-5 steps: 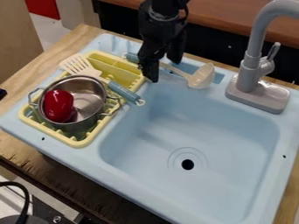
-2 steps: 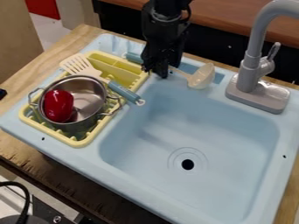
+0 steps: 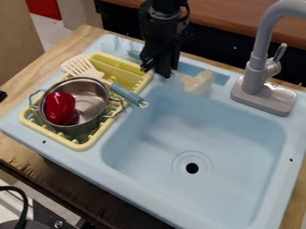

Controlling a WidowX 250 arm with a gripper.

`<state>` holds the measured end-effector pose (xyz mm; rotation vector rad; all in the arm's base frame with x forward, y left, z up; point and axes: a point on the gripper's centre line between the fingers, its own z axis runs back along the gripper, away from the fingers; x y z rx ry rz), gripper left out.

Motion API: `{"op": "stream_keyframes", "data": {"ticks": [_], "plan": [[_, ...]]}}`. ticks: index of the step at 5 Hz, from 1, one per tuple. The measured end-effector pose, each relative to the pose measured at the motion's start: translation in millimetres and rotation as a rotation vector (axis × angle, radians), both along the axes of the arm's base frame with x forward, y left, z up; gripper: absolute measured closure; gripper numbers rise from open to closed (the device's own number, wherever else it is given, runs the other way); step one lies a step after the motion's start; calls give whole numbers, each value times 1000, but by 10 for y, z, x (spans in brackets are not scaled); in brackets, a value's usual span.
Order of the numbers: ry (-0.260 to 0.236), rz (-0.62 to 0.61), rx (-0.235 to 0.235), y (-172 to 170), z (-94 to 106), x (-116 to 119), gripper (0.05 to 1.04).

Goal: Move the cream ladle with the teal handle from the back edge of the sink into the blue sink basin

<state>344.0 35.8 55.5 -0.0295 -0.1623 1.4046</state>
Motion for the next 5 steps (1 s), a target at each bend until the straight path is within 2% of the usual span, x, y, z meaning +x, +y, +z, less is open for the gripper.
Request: {"op": "stream_keyframes", "data": {"ticks": [1,2,3,4,5], "plan": [[13,-82,-38,-32,65,-35,1001],[-2,-170,-96,-36,232,-66,1001],[-2,-259,-114,-118,365,-154,1001],[-20,-406,-119,-344,413,-377,1001],[-36,-537,-90,-617,313,-615,1001]]}}
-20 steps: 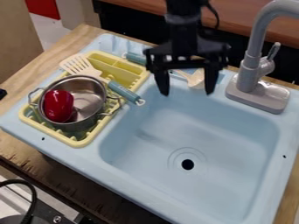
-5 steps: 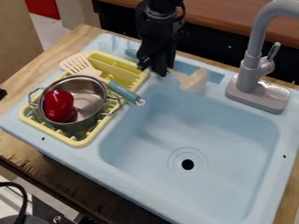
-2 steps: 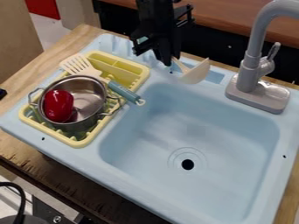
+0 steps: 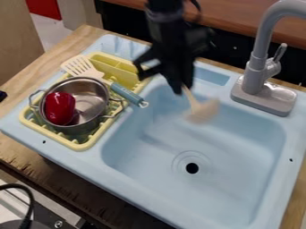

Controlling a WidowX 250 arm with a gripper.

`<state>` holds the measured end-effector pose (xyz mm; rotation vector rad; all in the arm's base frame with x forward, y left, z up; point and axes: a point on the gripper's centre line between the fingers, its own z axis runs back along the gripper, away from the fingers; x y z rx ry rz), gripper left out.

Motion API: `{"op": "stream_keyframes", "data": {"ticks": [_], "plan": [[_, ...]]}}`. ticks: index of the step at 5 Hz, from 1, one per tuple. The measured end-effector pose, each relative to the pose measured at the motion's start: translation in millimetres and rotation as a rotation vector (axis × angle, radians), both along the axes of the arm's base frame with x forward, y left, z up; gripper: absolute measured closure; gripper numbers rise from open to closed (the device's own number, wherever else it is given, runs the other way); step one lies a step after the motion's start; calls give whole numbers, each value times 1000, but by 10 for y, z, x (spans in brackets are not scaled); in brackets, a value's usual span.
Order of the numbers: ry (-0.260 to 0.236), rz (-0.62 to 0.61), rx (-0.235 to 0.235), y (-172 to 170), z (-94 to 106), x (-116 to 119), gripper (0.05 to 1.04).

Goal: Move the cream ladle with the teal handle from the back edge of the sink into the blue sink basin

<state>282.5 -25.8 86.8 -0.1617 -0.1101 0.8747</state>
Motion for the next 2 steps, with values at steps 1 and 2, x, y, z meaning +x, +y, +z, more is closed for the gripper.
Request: {"op": "stream_keyframes", "data": {"ticks": [1,2], "plan": [[-37,-109,29,-180,-103,-114,1001],[-109,-250,31,-368,-192,-182,1001]]}}
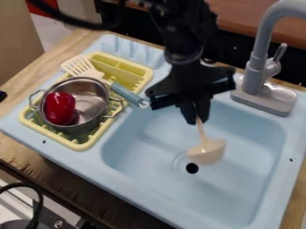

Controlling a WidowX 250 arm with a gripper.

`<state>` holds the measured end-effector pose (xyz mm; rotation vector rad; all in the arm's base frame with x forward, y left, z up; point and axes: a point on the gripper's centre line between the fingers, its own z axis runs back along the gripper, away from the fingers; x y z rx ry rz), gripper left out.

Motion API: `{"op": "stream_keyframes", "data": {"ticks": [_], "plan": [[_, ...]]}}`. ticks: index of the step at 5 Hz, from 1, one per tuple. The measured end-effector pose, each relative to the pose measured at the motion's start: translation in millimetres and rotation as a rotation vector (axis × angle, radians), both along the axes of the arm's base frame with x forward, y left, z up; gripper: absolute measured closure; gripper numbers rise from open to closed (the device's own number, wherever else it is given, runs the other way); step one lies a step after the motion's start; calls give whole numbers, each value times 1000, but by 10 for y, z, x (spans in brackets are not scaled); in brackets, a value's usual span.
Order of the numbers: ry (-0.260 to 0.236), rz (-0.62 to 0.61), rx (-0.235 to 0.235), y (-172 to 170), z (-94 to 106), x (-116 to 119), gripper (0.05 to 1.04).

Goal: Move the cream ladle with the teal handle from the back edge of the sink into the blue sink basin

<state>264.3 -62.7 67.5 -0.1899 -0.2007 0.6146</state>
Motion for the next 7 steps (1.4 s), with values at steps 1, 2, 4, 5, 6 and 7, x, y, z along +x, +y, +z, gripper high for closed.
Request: {"op": "stream_keyframes", "data": {"ticks": [1,2,4,5,6,7], "plan": [[-34,-96,19,-224,-51,-14,1001],[-46,-118,52,-348,-181,-52,1001],[-148,-215,83,-539,-437,-139,1001],[-132,-243,110,-582,-550,-163,1001],[-104,-247,115,-610,-649,-173,1001],[-96,-264,106,-646,-657,-188,973]]}}
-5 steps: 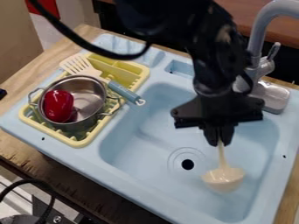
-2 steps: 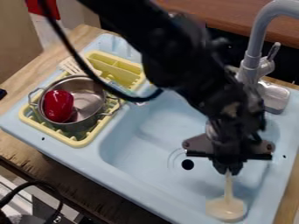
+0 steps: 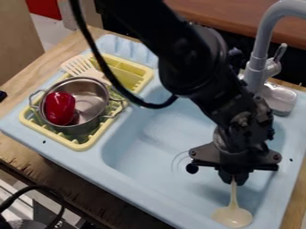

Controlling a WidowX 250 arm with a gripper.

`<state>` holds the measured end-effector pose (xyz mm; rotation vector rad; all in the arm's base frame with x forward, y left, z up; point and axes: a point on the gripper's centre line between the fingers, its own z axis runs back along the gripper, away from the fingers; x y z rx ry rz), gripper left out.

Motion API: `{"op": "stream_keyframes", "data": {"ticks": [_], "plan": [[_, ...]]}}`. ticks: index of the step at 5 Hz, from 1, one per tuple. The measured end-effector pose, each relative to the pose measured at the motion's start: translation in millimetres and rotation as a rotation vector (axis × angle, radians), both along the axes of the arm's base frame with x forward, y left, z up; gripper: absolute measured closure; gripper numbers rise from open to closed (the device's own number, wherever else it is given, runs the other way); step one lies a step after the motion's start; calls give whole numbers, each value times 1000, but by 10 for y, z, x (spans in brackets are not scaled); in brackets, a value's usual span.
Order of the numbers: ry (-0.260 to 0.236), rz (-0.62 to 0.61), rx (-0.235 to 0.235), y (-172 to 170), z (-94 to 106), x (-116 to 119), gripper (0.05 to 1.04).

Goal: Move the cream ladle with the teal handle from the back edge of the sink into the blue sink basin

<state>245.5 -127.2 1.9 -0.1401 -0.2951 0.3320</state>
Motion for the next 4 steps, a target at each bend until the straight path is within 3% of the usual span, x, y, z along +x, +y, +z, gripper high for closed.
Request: {"op": "stream_keyframes", "data": {"ticks": [1,3,4], "plan": [[47,11,-7,-30,8,3,792],[136,71,-32,46,79,30,230],[140,123,-62,111,295,125,81]]}}
